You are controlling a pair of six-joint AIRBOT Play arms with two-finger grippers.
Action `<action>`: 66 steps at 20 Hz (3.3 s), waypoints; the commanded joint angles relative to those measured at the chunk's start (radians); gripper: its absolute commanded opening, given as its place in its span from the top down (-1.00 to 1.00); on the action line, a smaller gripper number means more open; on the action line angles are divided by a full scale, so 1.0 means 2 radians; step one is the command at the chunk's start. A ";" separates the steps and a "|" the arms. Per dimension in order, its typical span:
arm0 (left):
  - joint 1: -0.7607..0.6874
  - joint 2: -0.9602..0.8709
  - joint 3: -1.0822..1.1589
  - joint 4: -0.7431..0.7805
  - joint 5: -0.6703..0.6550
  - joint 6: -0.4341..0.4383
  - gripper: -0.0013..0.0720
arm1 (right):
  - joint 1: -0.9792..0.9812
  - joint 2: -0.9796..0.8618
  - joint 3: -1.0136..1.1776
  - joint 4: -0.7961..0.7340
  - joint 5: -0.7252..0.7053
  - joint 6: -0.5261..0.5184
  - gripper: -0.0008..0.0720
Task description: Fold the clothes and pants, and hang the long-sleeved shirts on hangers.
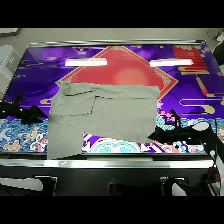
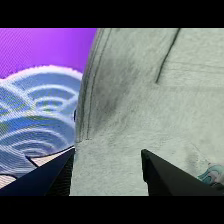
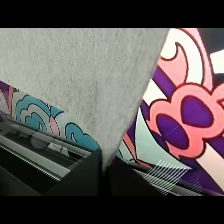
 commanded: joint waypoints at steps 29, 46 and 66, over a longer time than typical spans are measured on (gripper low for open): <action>-0.158 0.021 0.262 -0.160 0.100 0.010 0.92 | 0.001 0.001 0.301 -0.026 -0.128 0.056 0.90; -0.178 0.364 0.411 0.105 0.037 -0.177 0.92 | 0.001 0.133 0.680 -0.094 0.031 0.163 0.90; -0.200 -0.068 0.244 0.084 0.261 -0.109 0.92 | 0.106 -0.356 0.680 -0.224 0.021 0.169 0.90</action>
